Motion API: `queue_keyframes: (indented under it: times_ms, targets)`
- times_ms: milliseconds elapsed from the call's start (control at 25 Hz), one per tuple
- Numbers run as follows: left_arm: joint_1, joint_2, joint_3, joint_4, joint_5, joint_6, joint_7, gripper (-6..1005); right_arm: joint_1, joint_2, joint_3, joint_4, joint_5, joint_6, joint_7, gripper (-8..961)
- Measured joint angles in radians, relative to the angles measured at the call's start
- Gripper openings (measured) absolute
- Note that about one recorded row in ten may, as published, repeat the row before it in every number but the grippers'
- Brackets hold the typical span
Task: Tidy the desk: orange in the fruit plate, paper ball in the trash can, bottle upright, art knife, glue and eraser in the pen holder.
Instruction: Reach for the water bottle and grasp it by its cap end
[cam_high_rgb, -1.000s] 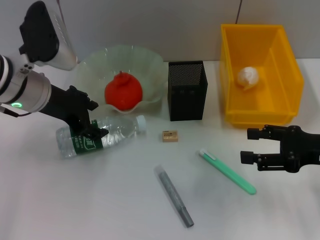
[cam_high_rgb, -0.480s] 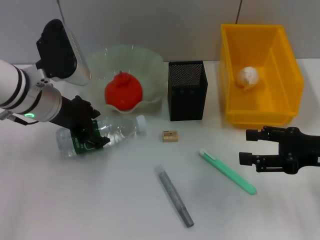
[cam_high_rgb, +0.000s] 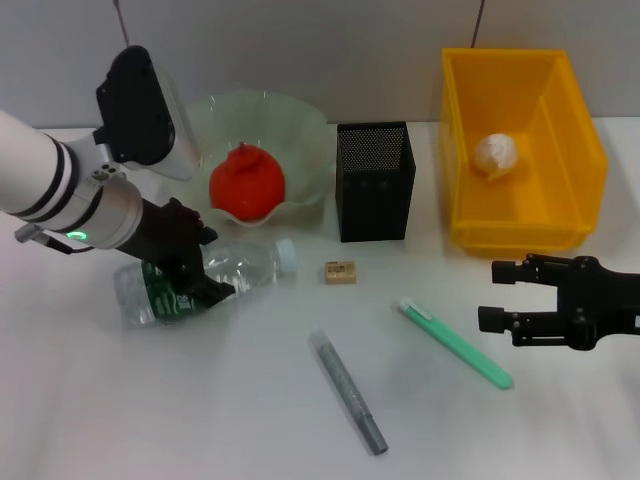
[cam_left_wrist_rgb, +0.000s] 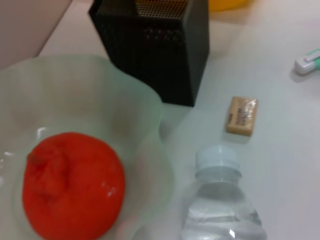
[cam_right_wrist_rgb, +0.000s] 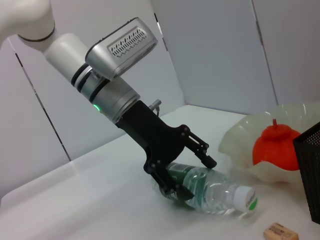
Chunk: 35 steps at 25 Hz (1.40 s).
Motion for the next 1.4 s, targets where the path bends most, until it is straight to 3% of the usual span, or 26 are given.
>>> queue_keyframes:
  times_ms: [680, 1000, 1400]
  targets:
    - [-0.002, -0.003, 0.107, -0.021, -0.112, -0.006, -0.001, 776, -0.002, 0.001, 0.000, 0.000, -0.003, 0.000, 0.000, 838]
    - [-0.002, -0.003, 0.116, -0.023, -0.120, -0.009, -0.001, 775, -0.002, 0.001, 0.000, -0.001, -0.003, 0.002, 0.000, 839]
    - [-0.018, -0.004, 0.208, -0.063, -0.192, -0.055, -0.001, 773, -0.002, 0.002, 0.000, -0.001, -0.003, 0.007, 0.000, 839]
